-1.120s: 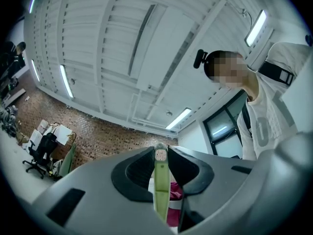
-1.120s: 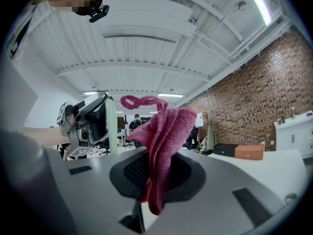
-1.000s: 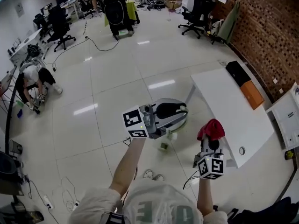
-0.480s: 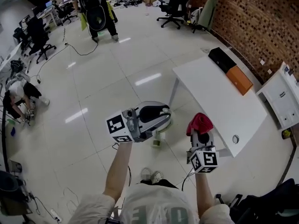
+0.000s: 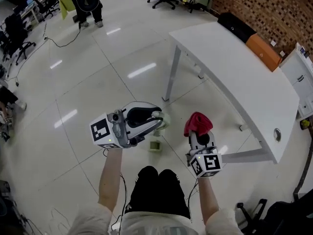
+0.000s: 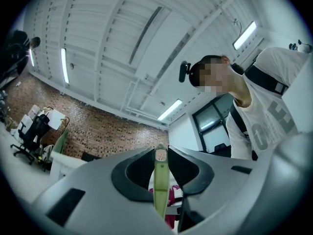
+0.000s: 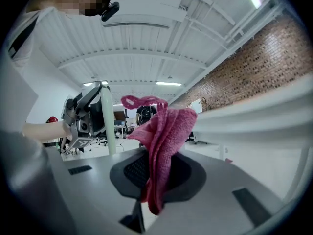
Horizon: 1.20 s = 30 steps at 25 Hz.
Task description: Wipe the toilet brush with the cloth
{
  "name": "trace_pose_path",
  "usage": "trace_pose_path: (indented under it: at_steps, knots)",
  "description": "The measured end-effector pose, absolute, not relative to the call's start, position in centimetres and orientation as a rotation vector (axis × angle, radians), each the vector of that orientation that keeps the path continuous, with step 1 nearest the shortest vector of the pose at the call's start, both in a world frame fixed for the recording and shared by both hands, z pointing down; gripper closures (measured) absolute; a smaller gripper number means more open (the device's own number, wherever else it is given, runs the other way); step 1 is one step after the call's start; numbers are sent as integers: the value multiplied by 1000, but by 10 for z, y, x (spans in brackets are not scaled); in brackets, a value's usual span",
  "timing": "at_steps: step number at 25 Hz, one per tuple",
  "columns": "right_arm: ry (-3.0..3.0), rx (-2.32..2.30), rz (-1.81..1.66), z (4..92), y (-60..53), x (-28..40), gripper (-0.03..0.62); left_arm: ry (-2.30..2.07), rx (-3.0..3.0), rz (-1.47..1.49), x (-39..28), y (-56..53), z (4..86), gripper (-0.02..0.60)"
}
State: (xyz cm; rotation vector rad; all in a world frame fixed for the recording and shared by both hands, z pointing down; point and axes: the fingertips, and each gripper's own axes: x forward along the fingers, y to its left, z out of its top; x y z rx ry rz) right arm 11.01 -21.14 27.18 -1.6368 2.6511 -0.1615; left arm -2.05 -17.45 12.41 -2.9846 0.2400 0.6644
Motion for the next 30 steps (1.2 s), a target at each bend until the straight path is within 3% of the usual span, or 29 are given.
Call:
trace_pose_path:
  at_steps: [5, 10, 30]
  knots:
    - [2620, -1661, -115, 444, -252, 116, 562, 203, -2997, 666, -23, -205, 309, 488]
    - [2647, -1658, -101, 552, -268, 116, 562, 162, -3022, 604, -20, -210, 427, 488]
    - [2733, -1705, -285, 634, -246, 126, 562, 262, -3155, 479, -6, -214, 502, 488]
